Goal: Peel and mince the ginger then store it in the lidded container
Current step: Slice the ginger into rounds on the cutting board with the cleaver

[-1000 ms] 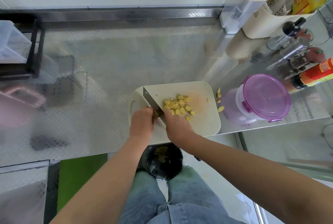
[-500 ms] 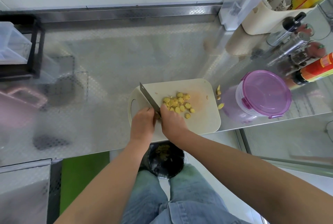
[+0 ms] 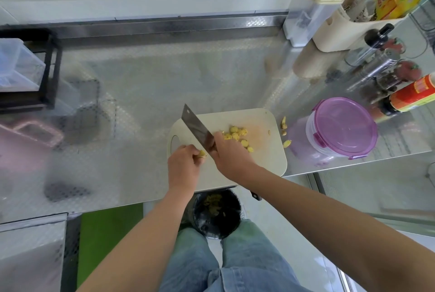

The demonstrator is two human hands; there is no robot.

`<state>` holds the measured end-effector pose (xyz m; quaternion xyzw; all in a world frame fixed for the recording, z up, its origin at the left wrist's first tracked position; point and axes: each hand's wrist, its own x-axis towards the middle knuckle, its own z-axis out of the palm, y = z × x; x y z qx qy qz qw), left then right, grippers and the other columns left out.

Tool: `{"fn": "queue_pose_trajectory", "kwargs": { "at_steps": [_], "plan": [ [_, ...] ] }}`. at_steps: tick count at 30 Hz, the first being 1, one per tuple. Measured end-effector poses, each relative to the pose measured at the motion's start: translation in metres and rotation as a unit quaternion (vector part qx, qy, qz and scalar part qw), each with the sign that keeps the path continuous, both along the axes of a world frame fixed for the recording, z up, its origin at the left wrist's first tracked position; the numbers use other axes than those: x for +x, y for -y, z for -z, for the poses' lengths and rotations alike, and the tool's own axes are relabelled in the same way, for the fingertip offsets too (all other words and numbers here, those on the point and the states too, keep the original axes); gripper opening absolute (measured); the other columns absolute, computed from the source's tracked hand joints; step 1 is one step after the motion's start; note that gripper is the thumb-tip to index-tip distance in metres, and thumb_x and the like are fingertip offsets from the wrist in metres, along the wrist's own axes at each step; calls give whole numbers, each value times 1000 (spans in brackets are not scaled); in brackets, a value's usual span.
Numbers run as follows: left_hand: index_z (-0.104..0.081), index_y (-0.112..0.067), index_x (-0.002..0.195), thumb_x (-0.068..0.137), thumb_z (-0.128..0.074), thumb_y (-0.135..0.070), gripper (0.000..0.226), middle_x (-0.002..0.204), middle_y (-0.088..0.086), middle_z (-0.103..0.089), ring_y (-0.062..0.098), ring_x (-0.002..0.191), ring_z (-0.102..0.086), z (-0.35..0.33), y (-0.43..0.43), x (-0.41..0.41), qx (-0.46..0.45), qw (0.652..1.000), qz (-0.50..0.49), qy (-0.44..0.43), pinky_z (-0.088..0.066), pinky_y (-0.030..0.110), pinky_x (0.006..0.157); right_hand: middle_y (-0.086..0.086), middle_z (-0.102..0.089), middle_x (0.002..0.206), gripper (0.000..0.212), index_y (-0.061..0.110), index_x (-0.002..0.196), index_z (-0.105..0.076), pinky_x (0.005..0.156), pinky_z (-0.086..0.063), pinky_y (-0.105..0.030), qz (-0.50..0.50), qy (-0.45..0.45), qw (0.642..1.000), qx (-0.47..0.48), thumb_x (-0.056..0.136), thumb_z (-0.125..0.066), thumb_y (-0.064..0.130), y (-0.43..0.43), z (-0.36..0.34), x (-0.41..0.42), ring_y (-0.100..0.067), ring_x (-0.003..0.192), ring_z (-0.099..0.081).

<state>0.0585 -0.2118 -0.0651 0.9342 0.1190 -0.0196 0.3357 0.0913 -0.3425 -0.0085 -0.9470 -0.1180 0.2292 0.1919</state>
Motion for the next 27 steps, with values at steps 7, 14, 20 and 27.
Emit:
{"fn": "queue_pose_trajectory", "kwargs": {
  "at_steps": [7, 14, 20, 27],
  "plan": [
    [-69, -10, 77, 75, -78, -11, 10, 78, 5, -71, 24, 73, -63, 0, -1, 1, -6, 1000, -5, -8, -39, 26, 64, -7, -50, 83, 23, 10, 118, -36, 51, -27, -32, -20, -3, 999, -49, 96, -41, 7, 3, 2, -8, -28, 69, -43],
    [-72, -5, 82, 76, -77, -8, 8, 83, 10, -69, 28, 75, -63, -2, 1, 2, 14, 1000, 16, -13, -42, 27, 65, -6, -46, 80, 20, 10, 114, -36, 50, -26, -33, -24, 0, 998, -53, 95, -40, 7, 4, -4, -9, -28, 69, -42],
    [-73, -4, 79, 77, -75, -8, 5, 80, 12, -68, 30, 73, -63, -7, 1, 5, 10, 999, 30, -15, -49, 35, 67, -8, -49, 80, 20, 9, 114, -37, 60, -32, -34, -48, -8, 997, -65, 95, -41, 6, 8, -7, -11, -29, 72, -45],
    [-72, -3, 77, 80, -73, -8, 6, 77, 14, -66, 32, 71, -62, -9, 1, 7, 15, 999, 43, -17, -52, 39, 66, -4, -44, 78, 17, 16, 98, -30, 55, -29, -33, -39, -10, 996, -76, 94, -41, 4, -2, -6, -9, -25, 65, -39]
  ]
}}
